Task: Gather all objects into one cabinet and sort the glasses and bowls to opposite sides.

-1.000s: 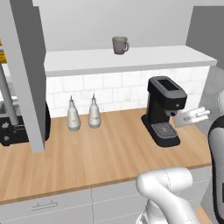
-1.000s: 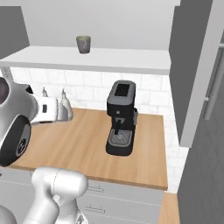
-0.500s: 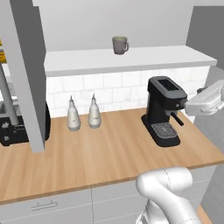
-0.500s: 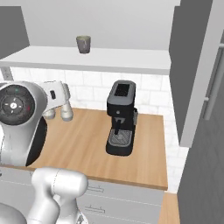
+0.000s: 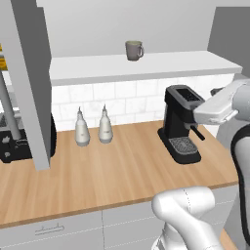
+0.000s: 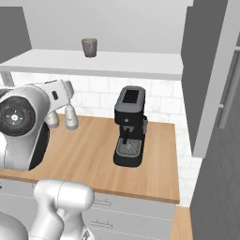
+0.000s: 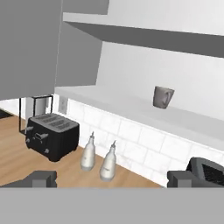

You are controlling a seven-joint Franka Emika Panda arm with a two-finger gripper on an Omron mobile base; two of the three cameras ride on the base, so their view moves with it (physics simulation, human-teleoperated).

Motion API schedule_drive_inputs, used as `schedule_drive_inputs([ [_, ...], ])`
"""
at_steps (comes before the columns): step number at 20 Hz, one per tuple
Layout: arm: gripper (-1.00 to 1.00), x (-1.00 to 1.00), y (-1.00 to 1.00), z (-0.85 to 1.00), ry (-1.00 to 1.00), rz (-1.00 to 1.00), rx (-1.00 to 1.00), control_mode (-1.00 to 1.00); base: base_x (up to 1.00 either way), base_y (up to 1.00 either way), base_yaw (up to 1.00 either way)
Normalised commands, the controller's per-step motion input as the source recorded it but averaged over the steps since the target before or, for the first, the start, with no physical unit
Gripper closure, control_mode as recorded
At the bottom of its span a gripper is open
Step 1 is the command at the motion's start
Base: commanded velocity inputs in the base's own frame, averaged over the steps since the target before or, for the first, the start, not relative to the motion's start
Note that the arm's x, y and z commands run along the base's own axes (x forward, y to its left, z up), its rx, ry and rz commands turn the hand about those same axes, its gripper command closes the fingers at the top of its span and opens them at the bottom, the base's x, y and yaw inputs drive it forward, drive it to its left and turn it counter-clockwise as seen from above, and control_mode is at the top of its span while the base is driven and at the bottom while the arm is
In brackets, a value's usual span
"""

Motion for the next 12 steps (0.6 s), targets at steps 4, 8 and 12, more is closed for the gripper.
schedule_drive_inputs([
  [4, -1.00, 0.63, 0.01, 0.34, 0.01, 0.00, 0.07, -1.00, 0.00, 0.00, 0.00],
  [8, -1.00, 0.72, 0.00, 0.46, 0.04, -0.02, 0.06, -1.00, 0.00, 0.00, 0.00],
  [12, -1.00, 0.85, 0.00, 0.17, 0.01, -0.01, 0.07, -1.00, 0.00, 0.00, 0.00],
])
